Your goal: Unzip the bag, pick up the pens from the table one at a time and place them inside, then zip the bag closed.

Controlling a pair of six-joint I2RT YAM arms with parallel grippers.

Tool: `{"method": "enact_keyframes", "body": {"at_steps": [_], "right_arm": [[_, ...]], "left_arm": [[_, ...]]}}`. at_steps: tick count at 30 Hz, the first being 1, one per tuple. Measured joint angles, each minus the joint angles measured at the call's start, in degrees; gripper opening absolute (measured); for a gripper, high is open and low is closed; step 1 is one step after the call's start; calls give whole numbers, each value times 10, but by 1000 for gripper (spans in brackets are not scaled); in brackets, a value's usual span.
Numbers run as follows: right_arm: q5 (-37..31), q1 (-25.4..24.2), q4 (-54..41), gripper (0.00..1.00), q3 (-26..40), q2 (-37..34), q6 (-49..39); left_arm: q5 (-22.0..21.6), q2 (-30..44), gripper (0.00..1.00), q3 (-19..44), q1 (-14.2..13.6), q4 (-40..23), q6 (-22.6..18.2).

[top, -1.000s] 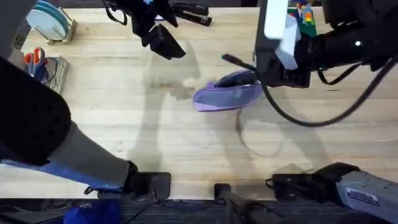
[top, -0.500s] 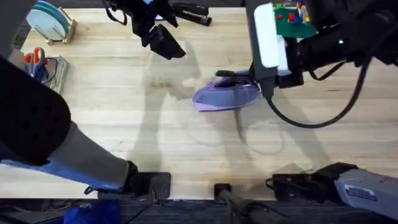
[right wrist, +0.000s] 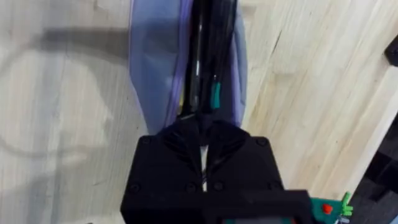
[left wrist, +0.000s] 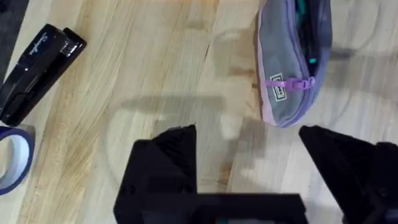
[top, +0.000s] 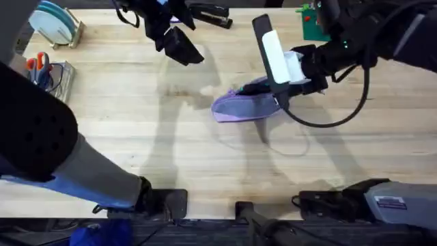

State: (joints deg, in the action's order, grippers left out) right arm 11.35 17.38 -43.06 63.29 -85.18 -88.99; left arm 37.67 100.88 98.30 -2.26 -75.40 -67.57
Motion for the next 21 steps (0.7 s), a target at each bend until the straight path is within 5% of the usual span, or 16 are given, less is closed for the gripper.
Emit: {"method": "enact_keyframes", "body": {"at_steps": [21], "right_arm": [[22,22,20,32,6,-79,-35]], "left_arm": [[0,0,993,0,0,0,0]]}}
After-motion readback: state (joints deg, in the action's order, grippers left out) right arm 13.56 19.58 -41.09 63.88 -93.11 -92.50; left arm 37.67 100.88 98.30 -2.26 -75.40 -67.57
